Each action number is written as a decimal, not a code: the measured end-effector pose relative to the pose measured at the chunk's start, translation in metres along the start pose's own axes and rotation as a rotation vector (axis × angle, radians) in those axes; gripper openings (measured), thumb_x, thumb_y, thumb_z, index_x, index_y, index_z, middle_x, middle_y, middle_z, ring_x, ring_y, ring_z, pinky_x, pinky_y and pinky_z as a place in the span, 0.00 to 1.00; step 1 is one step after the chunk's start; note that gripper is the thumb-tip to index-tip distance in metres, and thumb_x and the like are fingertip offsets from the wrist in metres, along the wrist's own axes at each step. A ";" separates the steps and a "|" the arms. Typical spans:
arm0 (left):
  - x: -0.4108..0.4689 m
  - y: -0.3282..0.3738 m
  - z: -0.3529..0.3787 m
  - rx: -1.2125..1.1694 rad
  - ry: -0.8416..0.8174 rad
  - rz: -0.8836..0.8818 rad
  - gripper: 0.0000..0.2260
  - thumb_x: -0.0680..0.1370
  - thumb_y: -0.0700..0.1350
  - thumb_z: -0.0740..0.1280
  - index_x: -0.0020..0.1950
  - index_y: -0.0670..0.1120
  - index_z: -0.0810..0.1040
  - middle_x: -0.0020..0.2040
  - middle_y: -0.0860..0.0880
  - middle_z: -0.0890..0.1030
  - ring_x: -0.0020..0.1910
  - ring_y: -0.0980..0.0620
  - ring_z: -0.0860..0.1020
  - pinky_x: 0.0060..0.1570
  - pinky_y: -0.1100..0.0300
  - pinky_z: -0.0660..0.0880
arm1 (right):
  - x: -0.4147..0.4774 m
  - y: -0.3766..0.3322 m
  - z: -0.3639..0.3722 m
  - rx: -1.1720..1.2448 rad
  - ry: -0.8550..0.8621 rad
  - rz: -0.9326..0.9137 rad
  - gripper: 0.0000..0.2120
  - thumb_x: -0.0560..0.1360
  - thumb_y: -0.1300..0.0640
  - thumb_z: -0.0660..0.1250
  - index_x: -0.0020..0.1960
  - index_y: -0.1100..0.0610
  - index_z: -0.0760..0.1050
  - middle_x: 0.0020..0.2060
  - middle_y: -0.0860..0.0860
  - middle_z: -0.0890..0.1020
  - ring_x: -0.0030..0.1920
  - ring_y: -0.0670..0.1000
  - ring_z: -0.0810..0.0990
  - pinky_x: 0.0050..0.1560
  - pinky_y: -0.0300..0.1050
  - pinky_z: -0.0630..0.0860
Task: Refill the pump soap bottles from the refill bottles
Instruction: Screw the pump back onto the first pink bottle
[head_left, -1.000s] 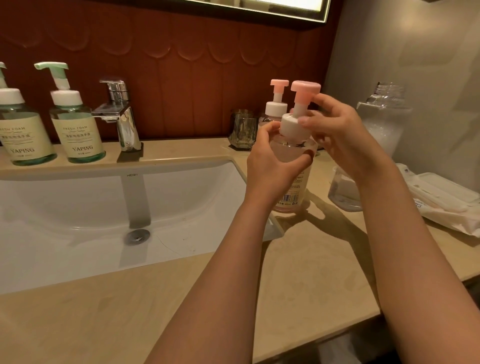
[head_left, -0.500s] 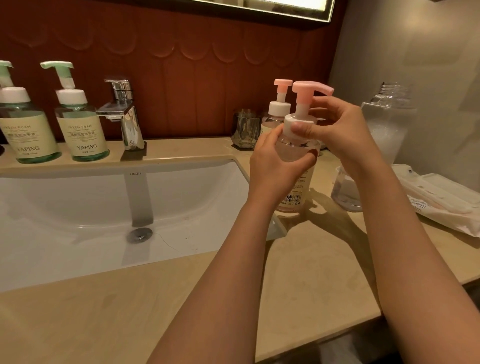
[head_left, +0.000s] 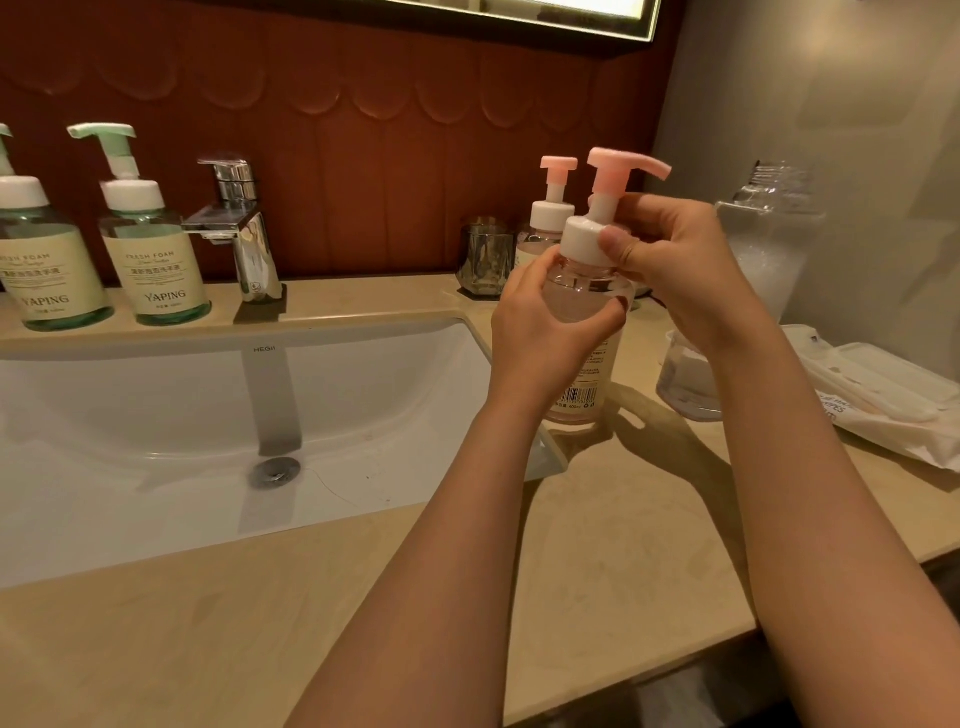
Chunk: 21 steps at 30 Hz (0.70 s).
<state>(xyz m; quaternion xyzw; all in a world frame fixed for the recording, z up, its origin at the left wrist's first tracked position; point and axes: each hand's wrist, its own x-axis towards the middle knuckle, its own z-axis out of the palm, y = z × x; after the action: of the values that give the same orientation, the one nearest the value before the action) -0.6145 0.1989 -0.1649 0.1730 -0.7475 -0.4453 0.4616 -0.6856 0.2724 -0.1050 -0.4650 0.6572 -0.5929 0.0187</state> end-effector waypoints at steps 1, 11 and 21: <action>0.000 0.000 0.000 -0.001 0.002 -0.001 0.30 0.71 0.49 0.73 0.70 0.47 0.67 0.65 0.49 0.72 0.63 0.52 0.70 0.60 0.55 0.72 | 0.000 0.000 0.001 -0.024 -0.002 0.000 0.14 0.76 0.63 0.64 0.59 0.51 0.73 0.44 0.41 0.78 0.43 0.38 0.78 0.38 0.31 0.74; 0.000 -0.001 0.001 0.005 0.006 0.007 0.29 0.71 0.48 0.73 0.70 0.47 0.68 0.64 0.48 0.73 0.62 0.52 0.71 0.59 0.55 0.72 | 0.000 0.001 0.005 -0.177 0.074 0.006 0.17 0.75 0.60 0.66 0.64 0.58 0.73 0.53 0.47 0.77 0.52 0.47 0.75 0.51 0.43 0.75; 0.000 0.001 0.002 0.030 0.011 0.000 0.29 0.72 0.48 0.72 0.70 0.48 0.67 0.67 0.49 0.71 0.65 0.51 0.69 0.61 0.55 0.70 | 0.000 -0.001 0.006 -0.354 0.194 -0.037 0.22 0.67 0.49 0.74 0.57 0.58 0.78 0.54 0.51 0.81 0.46 0.44 0.76 0.46 0.36 0.73</action>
<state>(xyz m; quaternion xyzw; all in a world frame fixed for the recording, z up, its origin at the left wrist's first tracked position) -0.6158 0.2000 -0.1644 0.1825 -0.7513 -0.4333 0.4631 -0.6810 0.2681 -0.1060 -0.4139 0.7413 -0.5101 -0.1376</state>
